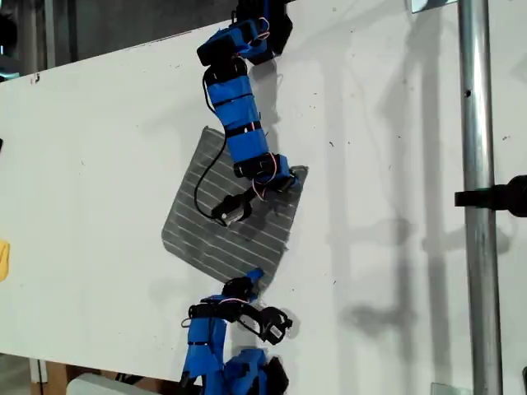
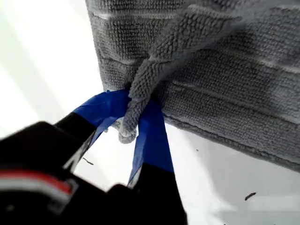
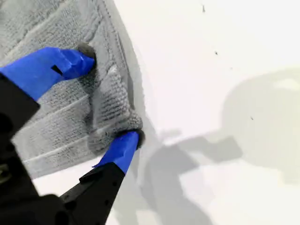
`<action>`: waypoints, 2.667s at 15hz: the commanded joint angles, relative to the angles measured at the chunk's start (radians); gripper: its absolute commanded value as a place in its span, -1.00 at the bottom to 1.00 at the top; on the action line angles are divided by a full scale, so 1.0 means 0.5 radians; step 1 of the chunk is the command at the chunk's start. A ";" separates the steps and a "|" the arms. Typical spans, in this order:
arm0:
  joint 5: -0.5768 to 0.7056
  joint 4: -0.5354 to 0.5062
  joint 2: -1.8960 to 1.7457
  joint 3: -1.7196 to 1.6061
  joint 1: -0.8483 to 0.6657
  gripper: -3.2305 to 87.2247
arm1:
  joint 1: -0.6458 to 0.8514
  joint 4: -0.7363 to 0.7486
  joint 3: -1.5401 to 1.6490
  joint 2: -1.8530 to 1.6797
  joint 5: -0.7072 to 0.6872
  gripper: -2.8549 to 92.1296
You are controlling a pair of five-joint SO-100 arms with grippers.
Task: Grasp corners of a towel and fold twice.
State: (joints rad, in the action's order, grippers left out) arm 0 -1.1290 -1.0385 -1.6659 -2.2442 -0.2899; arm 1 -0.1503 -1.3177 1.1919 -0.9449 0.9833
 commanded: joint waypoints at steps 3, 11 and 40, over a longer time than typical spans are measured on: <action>-0.052 0.037 -0.046 0.080 -0.012 -0.96 | -0.006 0.043 0.003 -0.132 0.034 -0.94; -0.417 -0.638 -0.212 0.678 0.371 -0.97 | -0.233 0.067 0.071 -0.518 0.172 -0.94; 0.997 -0.485 1.466 2.580 -0.887 -0.97 | 0.887 0.960 2.491 -2.273 0.031 -0.94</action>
State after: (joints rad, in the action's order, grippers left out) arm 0 -0.6289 -1.2839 -0.9265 -1.0094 -0.6826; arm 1 0.3037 -0.8682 2.4436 -2.0923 0.9817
